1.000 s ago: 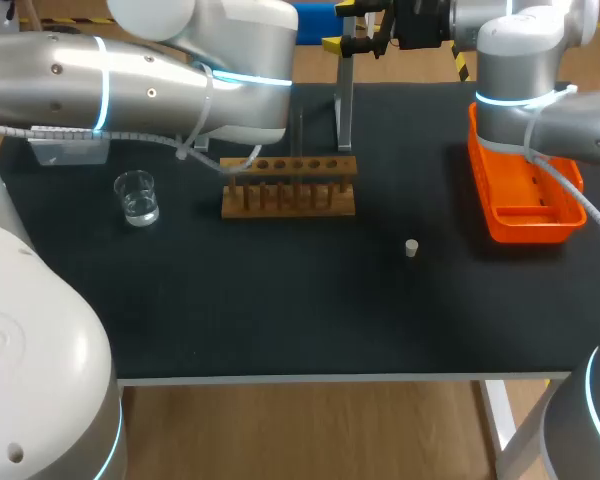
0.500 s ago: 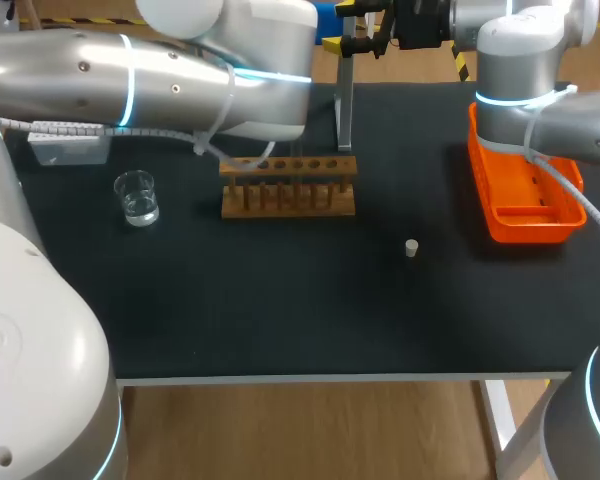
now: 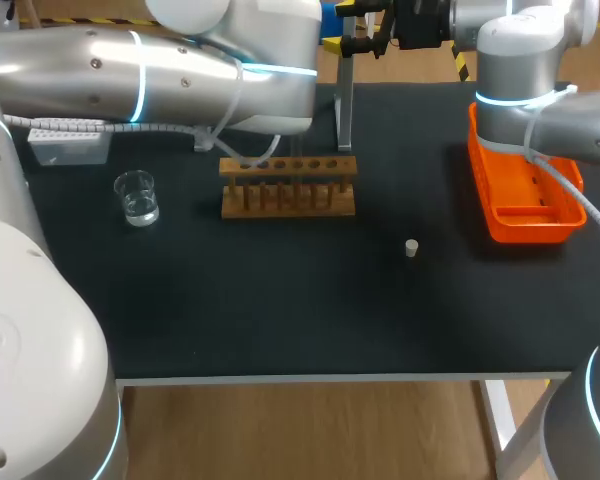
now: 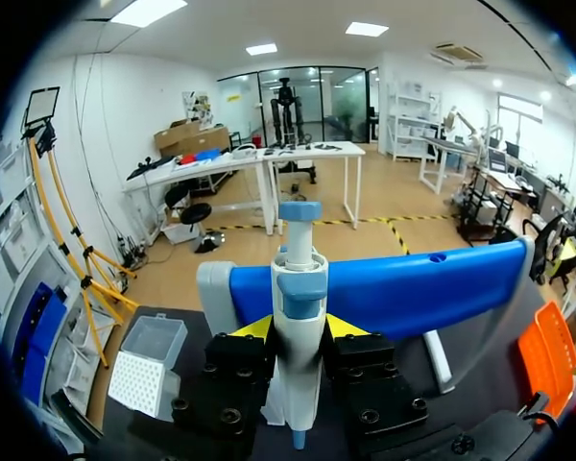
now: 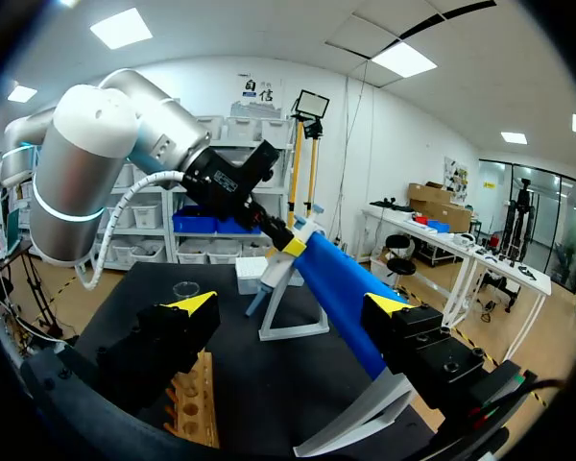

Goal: Invert the test tube, pick up the pipette, mount the tip to pipette, aspirate from beaker and dispense into the tube, eject the tip, return the pipette, and cap with the stopper.

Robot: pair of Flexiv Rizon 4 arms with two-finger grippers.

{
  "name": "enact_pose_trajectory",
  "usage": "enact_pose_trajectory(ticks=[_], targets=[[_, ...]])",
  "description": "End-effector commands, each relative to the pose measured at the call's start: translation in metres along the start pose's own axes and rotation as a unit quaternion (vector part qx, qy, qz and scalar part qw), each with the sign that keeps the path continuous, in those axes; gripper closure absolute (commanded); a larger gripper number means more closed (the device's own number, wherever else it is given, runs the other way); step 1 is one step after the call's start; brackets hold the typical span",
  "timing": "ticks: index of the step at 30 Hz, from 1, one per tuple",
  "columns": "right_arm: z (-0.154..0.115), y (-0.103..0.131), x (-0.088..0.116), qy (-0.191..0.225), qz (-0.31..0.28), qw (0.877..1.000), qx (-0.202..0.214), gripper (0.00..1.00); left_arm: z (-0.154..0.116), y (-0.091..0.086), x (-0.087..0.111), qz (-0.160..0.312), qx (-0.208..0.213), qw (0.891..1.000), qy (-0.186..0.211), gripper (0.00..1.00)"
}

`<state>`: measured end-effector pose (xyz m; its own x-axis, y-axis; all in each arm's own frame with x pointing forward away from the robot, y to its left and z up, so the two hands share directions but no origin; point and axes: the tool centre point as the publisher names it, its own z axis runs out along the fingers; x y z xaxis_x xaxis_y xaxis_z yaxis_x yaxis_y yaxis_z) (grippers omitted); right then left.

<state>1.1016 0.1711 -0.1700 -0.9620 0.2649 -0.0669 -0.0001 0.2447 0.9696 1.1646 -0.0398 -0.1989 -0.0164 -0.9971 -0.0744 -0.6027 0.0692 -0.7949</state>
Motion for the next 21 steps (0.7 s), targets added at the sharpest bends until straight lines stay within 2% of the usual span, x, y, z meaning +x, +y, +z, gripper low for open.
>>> enact_pose_trajectory(ticks=[1,9,10,11,12,21], targets=[[-0.001,0.001,-0.001,0.003,0.0,1.0,0.002,0.0,0.004,-0.002,0.001,0.0,-0.008,1.0,0.0,1.0],[-0.001,0.001,-0.001,0.003,0.0,1.0,0.002,0.0,0.007,0.001,0.0,-0.005,-0.016,1.0,0.002,1.0],[-0.001,0.001,-0.001,0.003,0.0,1.0,0.002,0.0,0.008,0.001,0.0,-0.005,-0.018,1.0,0.003,0.75],[-0.001,0.001,-0.001,0.003,0.0,1.0,0.002,0.0,0.008,0.002,0.0,-0.005,-0.018,1.0,0.003,0.33],[-0.001,0.001,-0.001,0.003,0.0,1.0,0.002,0.0,0.008,0.002,0.0,-0.005,-0.018,1.0,0.003,0.0],[-0.001,0.001,-0.001,0.003,0.0,1.0,0.002,0.0,-0.003,0.003,0.001,-0.011,-0.006,1.0,0.007,0.0]])
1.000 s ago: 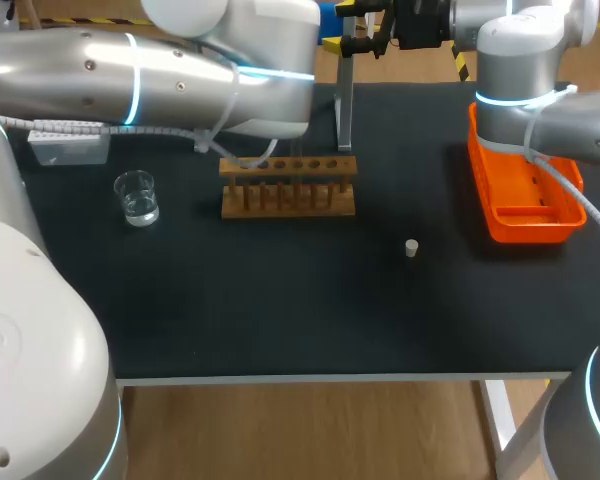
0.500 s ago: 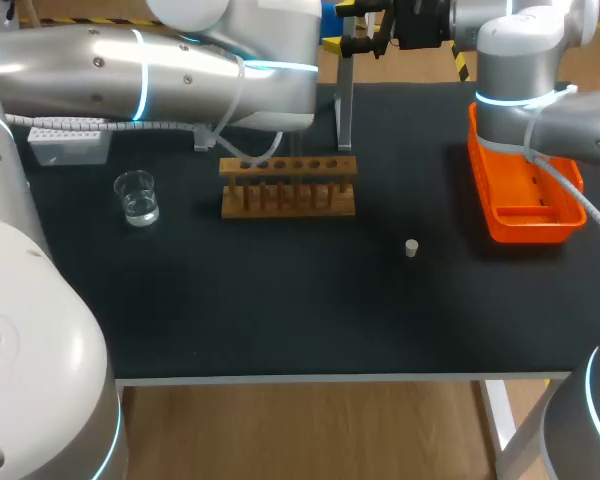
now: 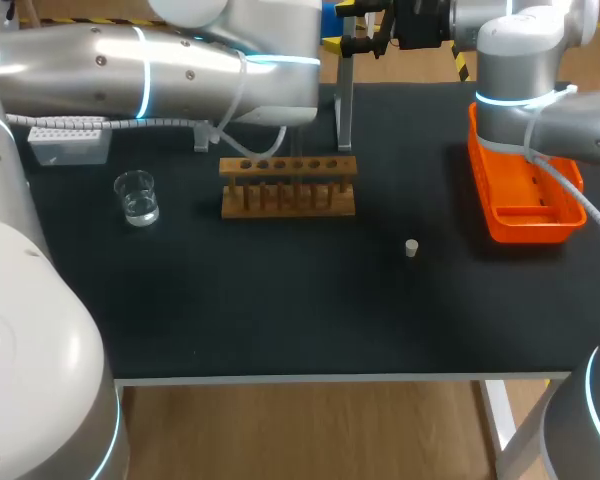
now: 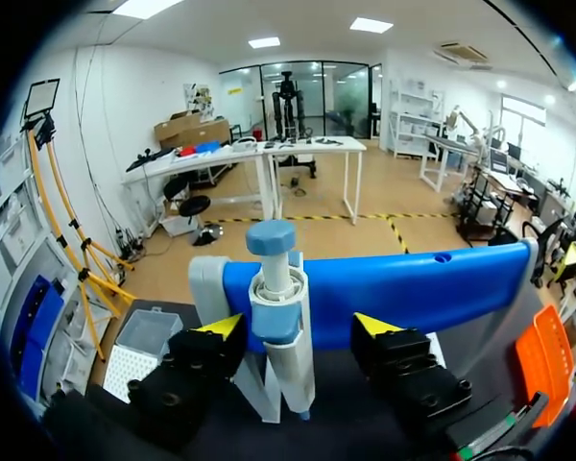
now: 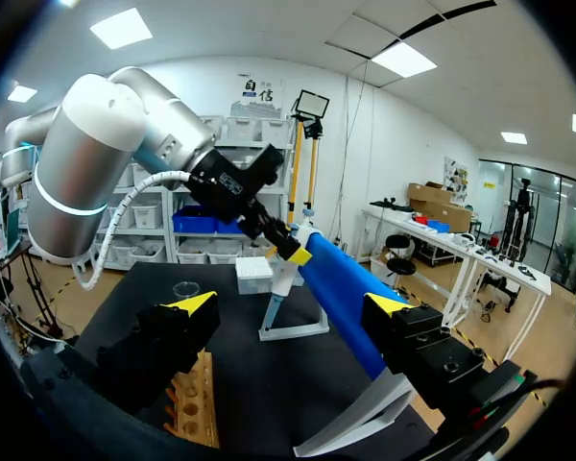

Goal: Invert the test tube, pick up the pipette, mount the tip to pipette, aspirate from beaker and dispense into the tube, eject the tip, return the pipette, and cap with the stopper.

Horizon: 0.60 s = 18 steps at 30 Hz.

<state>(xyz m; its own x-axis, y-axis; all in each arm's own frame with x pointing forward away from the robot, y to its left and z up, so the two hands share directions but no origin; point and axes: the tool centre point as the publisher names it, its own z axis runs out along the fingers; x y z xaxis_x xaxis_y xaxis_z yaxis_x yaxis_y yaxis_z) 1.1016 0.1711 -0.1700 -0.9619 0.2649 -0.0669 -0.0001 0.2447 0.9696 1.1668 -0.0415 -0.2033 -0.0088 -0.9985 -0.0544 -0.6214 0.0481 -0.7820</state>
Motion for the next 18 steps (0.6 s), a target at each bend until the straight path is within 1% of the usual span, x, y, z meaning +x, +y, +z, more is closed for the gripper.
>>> enact_pose_trajectory(ticks=[1,3,5,7,10,12,13,14,15,17,18], targets=[[-0.001,0.001,-0.001,0.003,0.0,1.0,0.002,0.0,-0.01,0.001,-0.001,0.002,0.007,1.0,0.003,0.0],[-0.001,0.001,-0.001,0.003,0.0,1.0,0.002,0.0,-0.016,0.0,-0.002,0.003,0.01,1.0,0.004,0.0],[-0.001,0.001,-0.001,0.003,0.0,1.0,0.002,0.0,-0.022,-0.001,-0.003,-0.001,0.023,1.0,0.014,0.0],[-0.001,0.001,-0.001,0.003,0.0,1.0,0.002,0.0,-0.029,-0.002,-0.002,0.012,0.024,0.999,0.018,0.0],[-0.001,0.001,-0.001,0.003,0.0,1.0,0.002,0.0,-0.042,-0.001,-0.004,0.01,0.033,0.999,0.041,0.0],[-0.001,0.001,-0.001,0.003,0.0,1.0,0.002,0.0,-0.052,0.001,-0.006,0.012,0.046,0.997,0.064,0.0],[-0.001,0.001,-0.001,0.003,0.0,1.0,0.002,0.0,-0.057,0.002,-0.007,0.016,0.048,0.996,0.069,0.0],[-0.001,0.001,-0.001,0.003,0.0,1.0,0.002,0.0,-0.062,0.003,-0.008,0.023,0.052,0.995,0.085,0.0],[-0.001,0.001,-0.001,0.003,0.0,1.0,0.002,0.0,-0.067,0.004,-0.008,0.033,0.066,0.991,0.109,0.0],[-0.001,0.001,-0.001,0.003,0.0,1.0,0.002,0.0,-0.078,0.007,-0.009,0.051,0.086,0.986,0.136,0.0],[-0.001,0.001,-0.001,0.003,0.0,1.0,0.002,0.0,-0.084,0.009,-0.009,0.06,0.096,0.98,0.163,0.0]])
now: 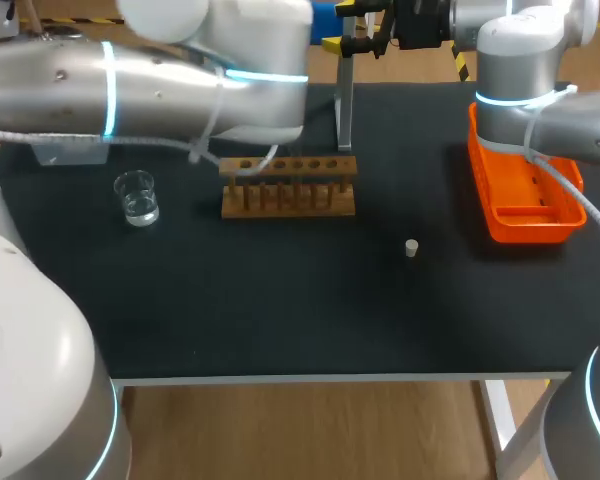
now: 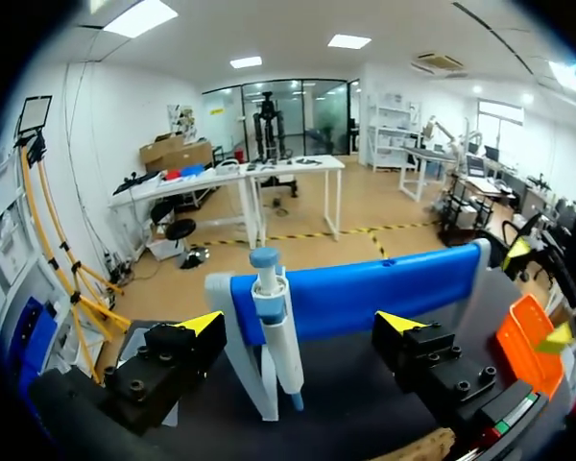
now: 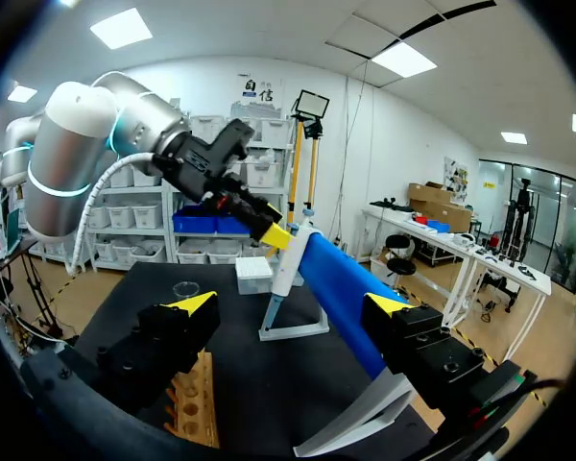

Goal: Invert the test tube, pick up the pipette, mount the tip to pipette, aspirate from beaker and dispense into the tube, eject the tip, return the pipette, and cap with the stopper.

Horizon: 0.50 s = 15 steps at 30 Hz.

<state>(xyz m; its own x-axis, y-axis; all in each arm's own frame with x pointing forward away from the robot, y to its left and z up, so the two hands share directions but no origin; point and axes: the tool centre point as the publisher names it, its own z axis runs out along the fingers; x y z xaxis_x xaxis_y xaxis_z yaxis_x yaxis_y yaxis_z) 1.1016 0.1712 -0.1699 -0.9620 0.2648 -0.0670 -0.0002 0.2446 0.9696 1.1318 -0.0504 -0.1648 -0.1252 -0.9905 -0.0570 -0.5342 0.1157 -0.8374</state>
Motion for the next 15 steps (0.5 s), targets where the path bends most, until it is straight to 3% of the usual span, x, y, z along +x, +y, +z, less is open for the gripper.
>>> enact_pose_trajectory(ticks=[1,6,11,15], targets=[[-0.001,0.0,-0.001,0.002,0.0,1.0,0.002,0.0,-0.041,0.016,-0.012,0.031,0.054,0.99,0.129,0.0],[-0.001,0.0,-0.001,0.002,0.0,1.0,0.002,0.0,-0.069,0.023,-0.008,0.076,0.094,0.968,0.218,0.0],[-0.001,0.0,-0.001,0.002,0.0,1.0,0.002,0.0,-0.09,0.026,-0.003,0.116,0.113,0.949,0.27,0.0],[-0.001,0.0,-0.001,0.002,0.0,1.0,0.002,0.0,-0.107,0.028,0.006,0.151,0.138,0.922,0.33,0.0]])
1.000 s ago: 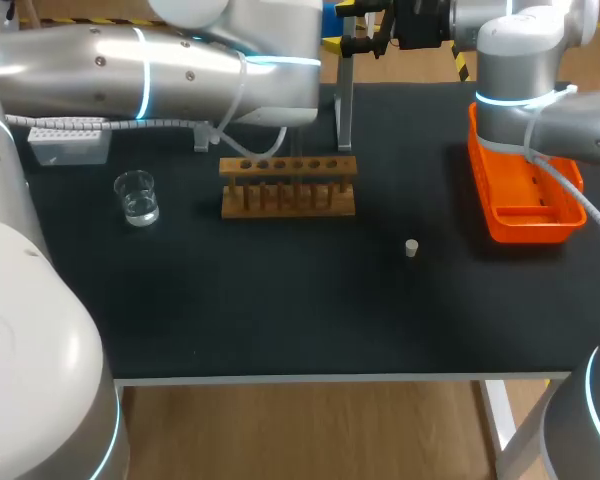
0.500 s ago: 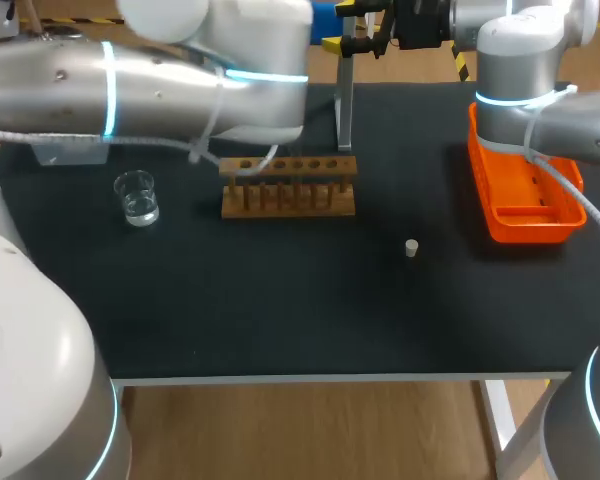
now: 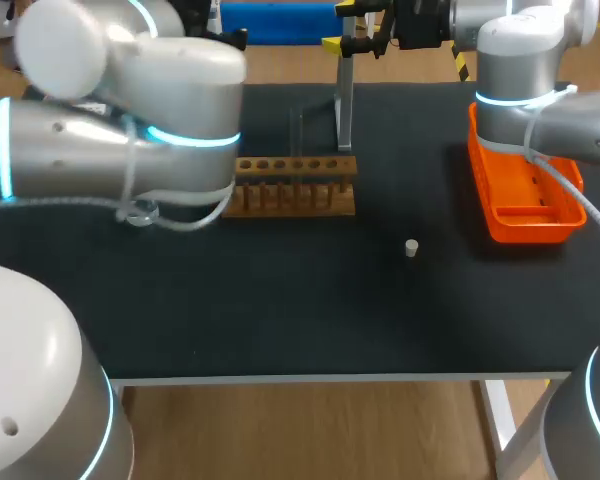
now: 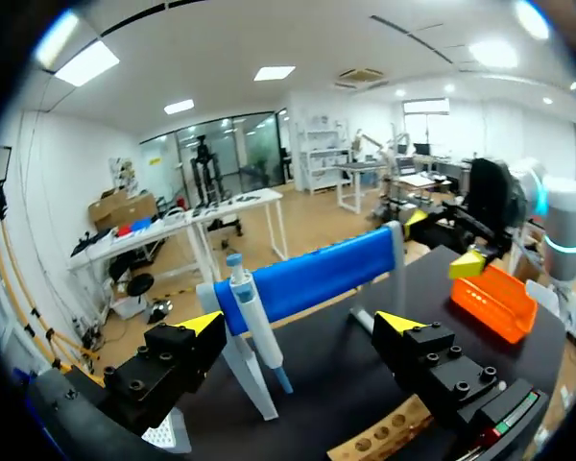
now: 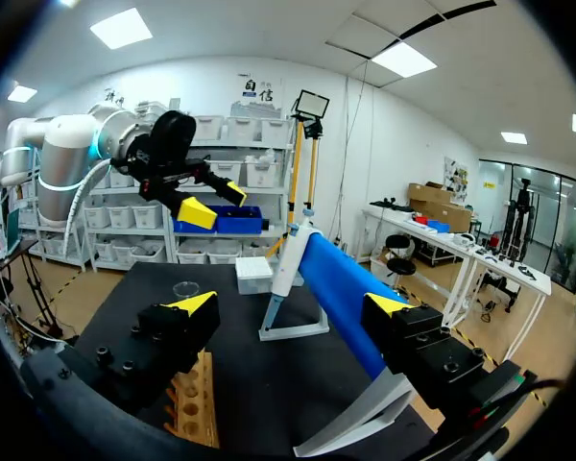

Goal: Invert the test tube, pick up the pipette, mount the tip to pipette, aspirate from beaker and dispense into the tube, eject the tip, return the pipette, and cap with the stopper.

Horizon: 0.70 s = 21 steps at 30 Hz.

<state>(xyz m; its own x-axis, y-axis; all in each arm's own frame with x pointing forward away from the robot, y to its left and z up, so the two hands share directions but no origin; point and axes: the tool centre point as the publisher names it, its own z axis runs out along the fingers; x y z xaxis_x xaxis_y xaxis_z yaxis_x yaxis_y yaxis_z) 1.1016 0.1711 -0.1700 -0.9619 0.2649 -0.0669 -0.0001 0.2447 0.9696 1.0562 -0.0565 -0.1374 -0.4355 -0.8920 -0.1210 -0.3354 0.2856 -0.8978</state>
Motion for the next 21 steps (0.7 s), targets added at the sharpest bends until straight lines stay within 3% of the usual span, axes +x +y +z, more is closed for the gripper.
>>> enact_pose_trajectory(ticks=[1,3,7,21], targets=[[-0.001,0.001,-0.001,0.003,0.0,1.0,0.002,0.0,-0.034,0.006,0.005,0.052,0.079,0.97,0.223,0.0],[-0.001,0.001,-0.001,0.003,0.0,1.0,0.002,0.0,-0.041,0.006,0.013,0.068,0.089,0.96,0.256,0.0],[-0.001,0.001,-0.001,0.003,0.0,1.0,0.002,0.0,-0.055,0.006,0.036,0.125,0.086,0.924,0.35,0.0],[-0.001,0.001,-0.001,0.003,0.0,1.0,0.002,0.0,-0.055,0.006,0.036,0.125,0.086,0.924,0.35,0.0]])
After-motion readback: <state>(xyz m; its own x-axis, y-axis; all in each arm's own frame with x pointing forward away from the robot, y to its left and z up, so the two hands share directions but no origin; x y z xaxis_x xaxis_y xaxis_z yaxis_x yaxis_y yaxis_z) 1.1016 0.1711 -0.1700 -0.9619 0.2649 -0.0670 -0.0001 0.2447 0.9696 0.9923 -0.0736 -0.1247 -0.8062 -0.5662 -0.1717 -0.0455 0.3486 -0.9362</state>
